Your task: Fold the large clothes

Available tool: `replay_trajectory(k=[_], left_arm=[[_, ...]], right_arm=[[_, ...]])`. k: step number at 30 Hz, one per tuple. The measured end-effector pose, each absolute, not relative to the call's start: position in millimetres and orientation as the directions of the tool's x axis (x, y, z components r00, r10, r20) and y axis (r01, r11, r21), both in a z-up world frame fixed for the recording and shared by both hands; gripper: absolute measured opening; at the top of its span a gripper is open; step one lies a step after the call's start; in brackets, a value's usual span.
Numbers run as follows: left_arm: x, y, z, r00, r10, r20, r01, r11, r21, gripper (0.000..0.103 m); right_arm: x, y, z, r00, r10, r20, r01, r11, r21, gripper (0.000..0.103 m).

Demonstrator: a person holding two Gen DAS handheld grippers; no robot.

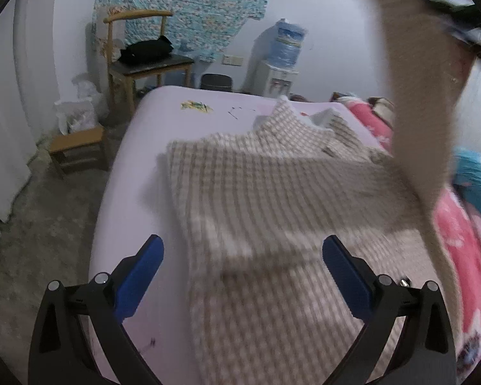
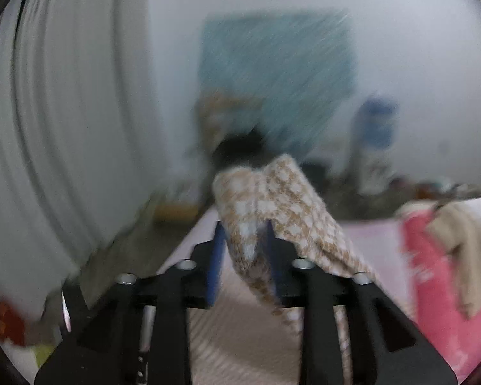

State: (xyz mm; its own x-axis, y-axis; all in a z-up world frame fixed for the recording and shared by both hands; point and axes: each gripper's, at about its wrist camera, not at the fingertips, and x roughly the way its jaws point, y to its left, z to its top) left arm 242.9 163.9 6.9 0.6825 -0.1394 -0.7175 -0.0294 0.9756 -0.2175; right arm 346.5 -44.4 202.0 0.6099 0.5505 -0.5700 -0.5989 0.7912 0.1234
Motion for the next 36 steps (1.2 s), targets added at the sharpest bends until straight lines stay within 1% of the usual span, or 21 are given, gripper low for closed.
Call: replay_trajectory(k=[1, 3, 4, 6, 7, 10, 13, 15, 16, 18, 19, 21, 24, 29, 30, 31, 32, 34, 36], left_arm=[[234.3, 164.2, 7.6, 0.683, -0.157, -0.713, -0.020, 0.972, -0.233, 0.098], [224.4, 170.6, 8.7, 0.694, -0.193, -0.693, 0.008, 0.965, -0.261, 0.097], [221.3, 172.4, 9.9, 0.703, -0.202, -0.682, 0.022, 0.965, -0.262, 0.097], [219.2, 172.0, 11.6, 0.714, -0.210, -0.668, 0.041, 0.965, -0.259, 0.097], [223.7, 173.1, 13.0, 0.720, -0.221, -0.658, 0.051, 0.962, -0.267, 0.096], [243.4, 173.9, 15.1, 0.727, -0.242, -0.642, 0.060, 0.955, -0.291, 0.089], [267.0, 175.1, 13.1, 0.722, -0.254, -0.643, 0.037, 0.943, -0.331, 0.082], [291.9, 177.2, 8.4, 0.703, -0.262, -0.661, 0.011, 0.933, -0.359, 0.079], [310.6, 179.0, 3.0, 0.679, -0.257, -0.688, -0.020, 0.930, -0.367, 0.077], [338.3, 181.9, -8.1, 0.632, -0.223, -0.742, -0.092, 0.929, -0.358, 0.068], [353.9, 183.2, -14.4, 0.604, -0.214, -0.768, -0.112, 0.931, -0.348, 0.061], [375.6, 183.8, -24.9, 0.559, -0.189, -0.808, -0.148, 0.936, -0.321, 0.053], [386.6, 182.2, -34.8, 0.526, -0.164, -0.835, -0.148, 0.949, -0.279, 0.053], [388.6, 181.2, -38.9, 0.518, -0.147, -0.843, -0.157, 0.952, -0.263, 0.051], [387.3, 179.4, -38.7, 0.518, -0.139, -0.844, -0.157, 0.954, -0.254, 0.044], [384.0, 177.1, -38.9, 0.522, -0.135, -0.842, -0.153, 0.957, -0.248, 0.033], [381.6, 174.9, -37.0, 0.528, -0.131, -0.839, -0.145, 0.960, -0.241, 0.028], [375.6, 170.1, -30.2, 0.545, -0.107, -0.832, -0.123, 0.971, -0.206, 0.009], [368.1, 169.0, -21.9, 0.569, -0.102, -0.816, -0.099, 0.976, -0.191, 0.008]], right_arm=[[345.8, -34.1, 188.3, 0.579, 0.554, -0.598, -0.615, 0.779, 0.126, 0.051], [343.6, -22.6, 158.2, 0.530, 0.547, -0.648, -0.639, 0.760, 0.119, 0.052], [343.8, -23.6, 152.1, 0.523, 0.543, -0.657, -0.639, 0.760, 0.119, 0.053], [349.6, -42.8, 139.6, 0.525, 0.531, -0.665, -0.613, 0.778, 0.137, 0.060], [353.0, -53.9, 137.5, 0.535, 0.519, -0.667, -0.593, 0.792, 0.141, 0.060], [371.4, -97.7, 129.8, 0.576, 0.442, -0.687, -0.500, 0.856, 0.132, 0.061], [393.4, -154.7, 111.4, 0.608, 0.328, -0.723, -0.356, 0.927, 0.122, 0.061], [407.0, -189.2, 94.6, 0.610, 0.262, -0.748, -0.264, 0.957, 0.120, 0.061], [410.2, -201.6, 87.1, 0.608, 0.241, -0.757, -0.230, 0.965, 0.123, 0.061], [427.7, -235.8, 69.2, 0.584, 0.203, -0.786, -0.124, 0.979, 0.161, 0.061], [435.5, -249.6, 59.7, 0.566, 0.207, -0.798, -0.082, 0.977, 0.195, 0.061], [438.4, -270.9, 47.0, 0.545, 0.232, -0.806, -0.023, 0.965, 0.262, 0.058], [443.1, -291.1, 31.3, 0.524, 0.266, -0.809, 0.039, 0.941, 0.335, 0.056], [450.8, -295.2, 14.6, 0.510, 0.276, -0.815, 0.015, 0.944, 0.329, 0.056], [452.1, -293.7, 11.5, 0.504, 0.278, -0.818, 0.009, 0.945, 0.327, 0.054], [453.3, -293.2, 11.7, 0.500, 0.281, -0.819, 0.006, 0.945, 0.328, 0.054], [453.5, -292.0, 10.4, 0.497, 0.284, -0.820, 0.004, 0.944, 0.329, 0.054], [455.8, -291.2, 8.9, 0.495, 0.294, -0.818, 0.000, 0.941, 0.338, 0.054], [455.5, -291.3, 11.1, 0.500, 0.300, -0.813, -0.006, 0.939, 0.343, 0.054]])
